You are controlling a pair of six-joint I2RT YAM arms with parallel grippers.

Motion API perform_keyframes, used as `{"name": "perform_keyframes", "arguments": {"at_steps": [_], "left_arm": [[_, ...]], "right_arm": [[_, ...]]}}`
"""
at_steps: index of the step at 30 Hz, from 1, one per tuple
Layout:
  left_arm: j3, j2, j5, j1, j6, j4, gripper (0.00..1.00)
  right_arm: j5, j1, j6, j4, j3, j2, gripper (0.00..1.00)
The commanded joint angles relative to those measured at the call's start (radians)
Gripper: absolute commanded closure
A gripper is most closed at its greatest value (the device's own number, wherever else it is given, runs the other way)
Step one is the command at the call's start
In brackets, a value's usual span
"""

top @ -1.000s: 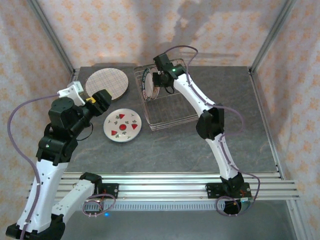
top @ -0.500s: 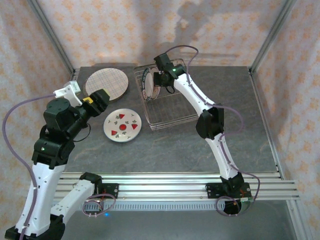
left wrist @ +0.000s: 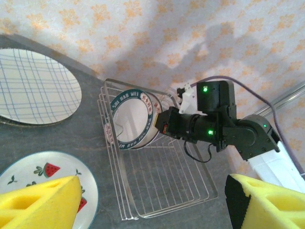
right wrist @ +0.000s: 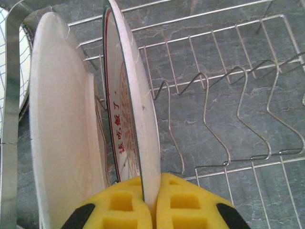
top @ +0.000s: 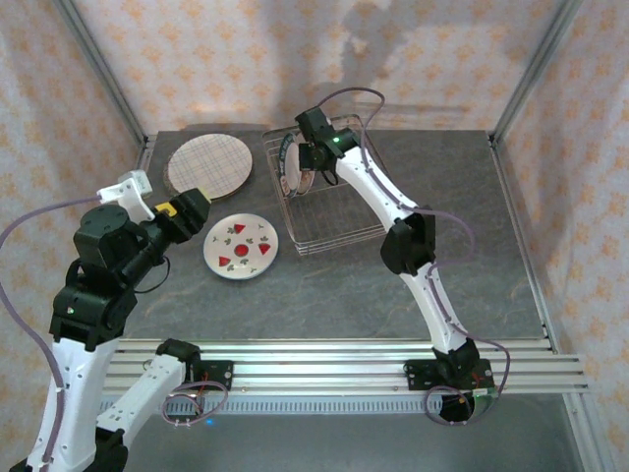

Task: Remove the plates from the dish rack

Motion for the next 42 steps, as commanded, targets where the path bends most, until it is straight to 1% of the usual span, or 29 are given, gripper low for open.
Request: {"name": "perform_keyframes", "arguments": {"at_steps": [1,4,12,15,22,28,29,36,42], "left_arm": [[0.034,0.003,-0.003,-0.007,0.051,-0.081,0.21],[0.038,-0.004,-0.008,-0.008,0.062,-0.109,0.21],[0.039,-0.019,-0.079,-0.008,0.054,-0.08,0.21],[0.032,-0.023,-0.087,-0.009,0.053,-0.065,0.21],[0.021,-0.018,-0.069,-0.007,0.035,-0.027,0.21],[0.017,-0.002,-0.046,-0.007,0.032,0.008,0.21],[0.018,0.001,-0.04,-0.007,0.004,0.012,0.21],[0.025,0.002,-0.032,-0.007,-0.02,0.052,0.21],[0.009,0.013,-0.007,-0.008,-0.066,0.116,0.21]], "right_arm": [[0.097,0.025,-0.007,0.042,0.06,-0.029,1.0],[0.136,0.037,-0.007,0.031,0.06,-0.042,1.0],[0.186,0.049,0.008,0.012,0.06,-0.075,1.0],[0.207,0.057,0.004,0.006,0.062,-0.088,1.0],[0.261,0.062,0.014,-0.035,0.062,-0.127,1.0],[0.282,0.066,0.018,-0.06,0.059,-0.166,1.0],[0.287,0.067,0.019,-0.063,0.058,-0.174,1.0],[0.336,0.067,0.037,-0.12,0.057,-0.24,1.0],[0.356,0.067,0.047,-0.15,0.02,-0.328,1.0]]}}
